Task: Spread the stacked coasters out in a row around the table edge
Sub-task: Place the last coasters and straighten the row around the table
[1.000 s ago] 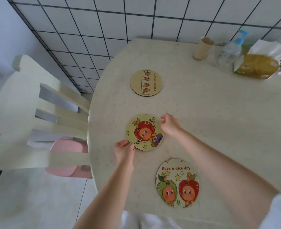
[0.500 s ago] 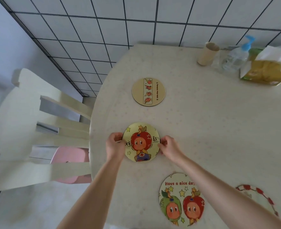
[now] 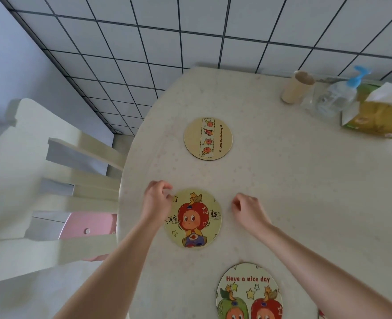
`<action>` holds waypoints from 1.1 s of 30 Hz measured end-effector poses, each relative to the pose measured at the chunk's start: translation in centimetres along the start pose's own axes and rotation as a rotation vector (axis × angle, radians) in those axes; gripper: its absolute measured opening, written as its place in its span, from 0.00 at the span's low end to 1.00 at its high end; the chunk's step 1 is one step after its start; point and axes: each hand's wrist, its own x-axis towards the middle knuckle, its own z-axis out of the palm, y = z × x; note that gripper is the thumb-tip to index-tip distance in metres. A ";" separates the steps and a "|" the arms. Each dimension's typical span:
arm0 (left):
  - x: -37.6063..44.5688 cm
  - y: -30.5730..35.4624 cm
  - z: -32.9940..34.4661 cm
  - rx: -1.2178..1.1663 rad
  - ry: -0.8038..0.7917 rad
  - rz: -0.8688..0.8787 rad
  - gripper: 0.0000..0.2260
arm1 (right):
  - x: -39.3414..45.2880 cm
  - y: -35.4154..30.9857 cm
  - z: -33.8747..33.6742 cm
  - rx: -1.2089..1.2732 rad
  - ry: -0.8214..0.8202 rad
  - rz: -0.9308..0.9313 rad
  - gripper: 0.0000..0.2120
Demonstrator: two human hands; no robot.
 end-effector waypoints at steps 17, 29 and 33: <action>7.9 11.0 5.4 -0.895 0.059 -0.651 0.26 | 20.4 -8.0 -9.0 0.074 0.076 -0.112 0.19; 8.9 12.2 6.2 -1.050 0.211 -0.639 0.14 | 23.8 -9.4 -9.6 0.067 0.009 -0.124 0.12; 9.6 12.5 5.5 -1.019 0.229 -0.580 0.17 | 23.4 -9.1 -10.0 0.146 -0.026 -0.061 0.09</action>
